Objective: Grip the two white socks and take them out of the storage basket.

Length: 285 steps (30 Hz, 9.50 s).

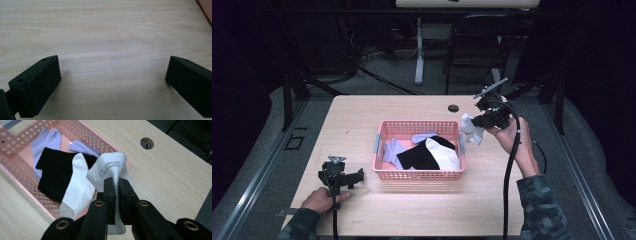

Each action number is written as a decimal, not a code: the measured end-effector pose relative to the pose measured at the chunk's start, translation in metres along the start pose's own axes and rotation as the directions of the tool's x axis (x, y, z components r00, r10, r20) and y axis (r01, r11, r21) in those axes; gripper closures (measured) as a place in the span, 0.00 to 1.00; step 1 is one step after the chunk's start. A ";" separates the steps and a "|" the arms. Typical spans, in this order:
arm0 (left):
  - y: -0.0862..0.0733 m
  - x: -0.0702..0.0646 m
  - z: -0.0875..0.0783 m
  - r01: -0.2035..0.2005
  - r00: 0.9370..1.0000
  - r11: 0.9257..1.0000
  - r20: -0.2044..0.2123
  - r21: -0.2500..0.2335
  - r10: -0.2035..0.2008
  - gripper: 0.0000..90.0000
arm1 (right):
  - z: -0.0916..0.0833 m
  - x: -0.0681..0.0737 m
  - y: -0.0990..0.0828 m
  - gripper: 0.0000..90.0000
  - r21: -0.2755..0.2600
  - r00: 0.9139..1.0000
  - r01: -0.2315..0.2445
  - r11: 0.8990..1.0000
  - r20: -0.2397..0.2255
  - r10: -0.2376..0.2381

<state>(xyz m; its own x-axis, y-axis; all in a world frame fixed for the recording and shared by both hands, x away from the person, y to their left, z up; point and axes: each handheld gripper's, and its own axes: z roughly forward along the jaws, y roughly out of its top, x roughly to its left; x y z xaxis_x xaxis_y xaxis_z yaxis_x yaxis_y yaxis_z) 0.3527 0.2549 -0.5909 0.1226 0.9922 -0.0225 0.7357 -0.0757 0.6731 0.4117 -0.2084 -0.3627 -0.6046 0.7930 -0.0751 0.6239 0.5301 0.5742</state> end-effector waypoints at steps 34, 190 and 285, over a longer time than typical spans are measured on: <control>0.000 0.000 0.000 0.000 1.000 1.000 0.000 0.000 0.000 0.00 | 0.030 -0.048 -0.074 0.95 0.120 0.983 -0.176 0.977 0.066 0.169; 0.000 0.000 0.000 -0.001 1.000 1.000 0.001 0.000 0.001 0.00 | 0.066 0.066 0.042 0.95 0.094 0.991 0.064 0.993 -0.121 -0.053; 0.000 0.000 0.000 -0.001 1.000 1.000 0.000 0.000 0.001 0.00 | 0.096 -0.075 -0.132 0.87 0.195 0.924 -0.382 0.903 0.081 0.373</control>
<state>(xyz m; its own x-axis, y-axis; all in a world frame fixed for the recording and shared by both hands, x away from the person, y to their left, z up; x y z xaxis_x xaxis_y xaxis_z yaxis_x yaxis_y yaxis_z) 0.3526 0.2550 -0.5908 0.1235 0.9921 -0.0223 0.7356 -0.0765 0.6731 0.4216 -0.3091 -0.5112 -0.2855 0.9551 0.0790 0.8914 0.2344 0.3880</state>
